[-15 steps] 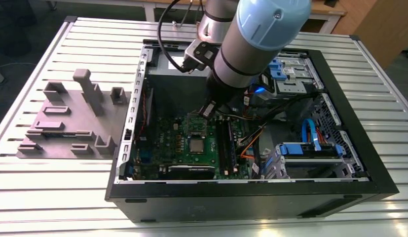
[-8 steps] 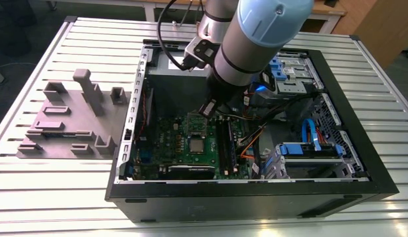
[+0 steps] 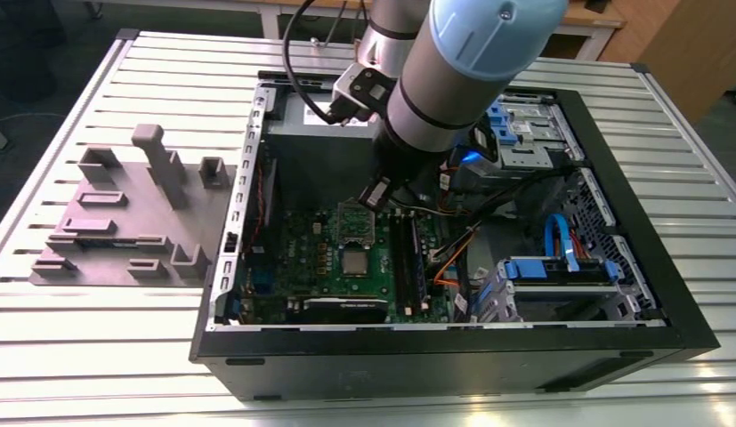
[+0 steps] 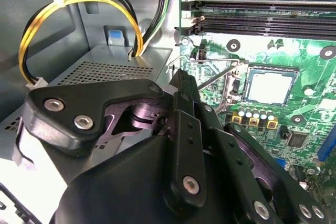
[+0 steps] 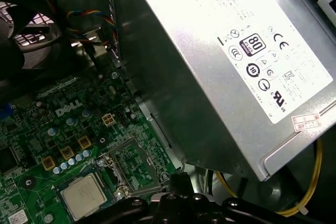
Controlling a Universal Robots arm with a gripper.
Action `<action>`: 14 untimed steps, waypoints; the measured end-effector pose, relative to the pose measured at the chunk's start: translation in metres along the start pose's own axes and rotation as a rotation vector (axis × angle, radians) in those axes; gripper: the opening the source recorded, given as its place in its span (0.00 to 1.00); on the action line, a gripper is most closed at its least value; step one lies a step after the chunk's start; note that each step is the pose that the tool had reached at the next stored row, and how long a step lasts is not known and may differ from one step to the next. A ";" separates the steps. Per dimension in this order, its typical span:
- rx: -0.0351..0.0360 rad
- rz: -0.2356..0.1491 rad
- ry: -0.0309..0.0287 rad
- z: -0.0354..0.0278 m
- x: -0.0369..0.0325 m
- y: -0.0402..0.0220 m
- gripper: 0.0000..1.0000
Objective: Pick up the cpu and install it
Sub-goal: 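Close the cpu cover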
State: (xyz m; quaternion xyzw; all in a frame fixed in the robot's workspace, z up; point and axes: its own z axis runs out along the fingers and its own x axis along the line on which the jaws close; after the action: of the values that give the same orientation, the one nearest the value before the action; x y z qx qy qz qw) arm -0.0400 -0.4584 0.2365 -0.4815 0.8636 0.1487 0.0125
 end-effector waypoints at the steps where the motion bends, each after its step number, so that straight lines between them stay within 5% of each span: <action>1: 0.0004 0.000 0.0007 -0.0001 0.0001 0.0000 0.10; 14: 0.0024 0.001 0.0037 -0.0023 0.0086 -0.0030 0.10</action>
State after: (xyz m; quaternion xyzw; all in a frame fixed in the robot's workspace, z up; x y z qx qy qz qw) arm -0.0417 -0.4676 0.2366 -0.4815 0.8640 0.1467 0.0115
